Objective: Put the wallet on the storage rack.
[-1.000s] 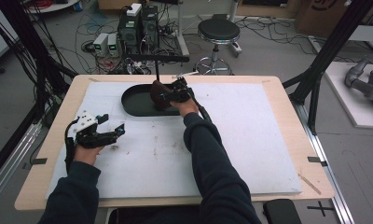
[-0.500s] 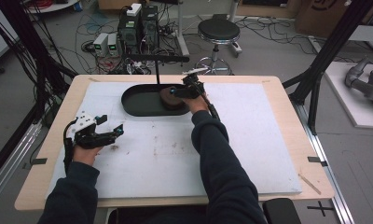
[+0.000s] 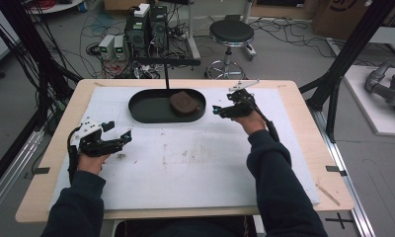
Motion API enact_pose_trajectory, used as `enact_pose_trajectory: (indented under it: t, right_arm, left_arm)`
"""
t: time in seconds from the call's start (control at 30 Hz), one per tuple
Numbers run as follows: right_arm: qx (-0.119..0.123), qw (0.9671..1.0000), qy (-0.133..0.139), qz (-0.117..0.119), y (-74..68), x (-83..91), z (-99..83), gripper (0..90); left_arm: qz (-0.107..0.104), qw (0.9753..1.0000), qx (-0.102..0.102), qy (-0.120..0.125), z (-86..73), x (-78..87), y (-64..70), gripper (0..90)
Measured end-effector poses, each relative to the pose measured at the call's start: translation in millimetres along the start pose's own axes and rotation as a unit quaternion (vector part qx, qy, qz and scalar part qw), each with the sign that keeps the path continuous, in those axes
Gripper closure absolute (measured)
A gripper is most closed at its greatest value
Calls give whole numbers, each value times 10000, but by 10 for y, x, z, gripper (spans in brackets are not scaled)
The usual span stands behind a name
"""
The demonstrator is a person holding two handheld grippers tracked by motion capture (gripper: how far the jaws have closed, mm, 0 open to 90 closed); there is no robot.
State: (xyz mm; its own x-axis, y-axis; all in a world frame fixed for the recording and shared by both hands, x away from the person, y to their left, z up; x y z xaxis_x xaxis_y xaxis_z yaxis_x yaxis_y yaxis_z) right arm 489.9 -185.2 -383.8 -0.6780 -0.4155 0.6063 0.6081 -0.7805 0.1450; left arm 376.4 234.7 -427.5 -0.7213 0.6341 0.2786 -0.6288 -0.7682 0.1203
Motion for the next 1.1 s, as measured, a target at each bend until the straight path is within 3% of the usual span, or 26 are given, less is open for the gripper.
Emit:
enact_pose_trajectory:
  t: [0.03, 0.1, 0.3, 0.33, 0.4, 0.5, 0.67, 0.7, 1.1]
  right_arm:
    - [-22, 10000, -49, -17, 35, 79, -48, 206]
    - [1, 9996, 261, -44, 83, 250, -160, 207]
    - [-83, 9989, 429, -177, 173, 572, -518, 207]
    - [-44, 9986, 456, -270, 179, 643, -678, 206]
    - [-37, 9984, 478, -309, 171, 661, -734, 206]
    - [-163, 9971, 551, -508, 130, 715, -1046, 206]
    - [-323, 9969, 538, -469, 141, 753, -1125, 207]
    - [-359, 9956, 667, -548, 162, 785, -1108, 206]
    - [-492, 9932, 704, -782, 226, 916, -1162, 207]
  left_arm:
    - [-10, 10000, -6, 27, 9, -7, 9, 175]
    - [-47, 10000, -29, -8, 9, -27, 29, 175]
    - [-68, 9999, -76, -22, 10, -44, 55, 177]
    - [-52, 10000, -51, 5, 12, -44, 51, 177]
    - [-40, 10000, -39, 9, 12, -48, 46, 178]
    - [-32, 10000, -41, 0, 20, -65, 38, 178]
    - [-25, 10000, -41, 69, 50, -87, 49, 178]
    - [-28, 10000, -44, 68, 50, -87, 54, 178]
    - [-81, 9999, -139, 22, 48, -82, 118, 179]
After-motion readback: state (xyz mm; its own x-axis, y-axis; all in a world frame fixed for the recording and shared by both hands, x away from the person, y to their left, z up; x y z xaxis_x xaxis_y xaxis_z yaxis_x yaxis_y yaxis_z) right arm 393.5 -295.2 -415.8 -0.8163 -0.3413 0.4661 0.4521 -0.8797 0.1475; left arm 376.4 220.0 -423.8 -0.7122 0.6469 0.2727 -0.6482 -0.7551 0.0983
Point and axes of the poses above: each handheld gripper's, and its own axes: x roughly backward along the jaws, z roughly out of its top, y roughly to its right, the point moved 4 cm from there along -x, roughly forward along the jaws, and after that the axes turned 8 degrees about -z, right-handed, at the moved point
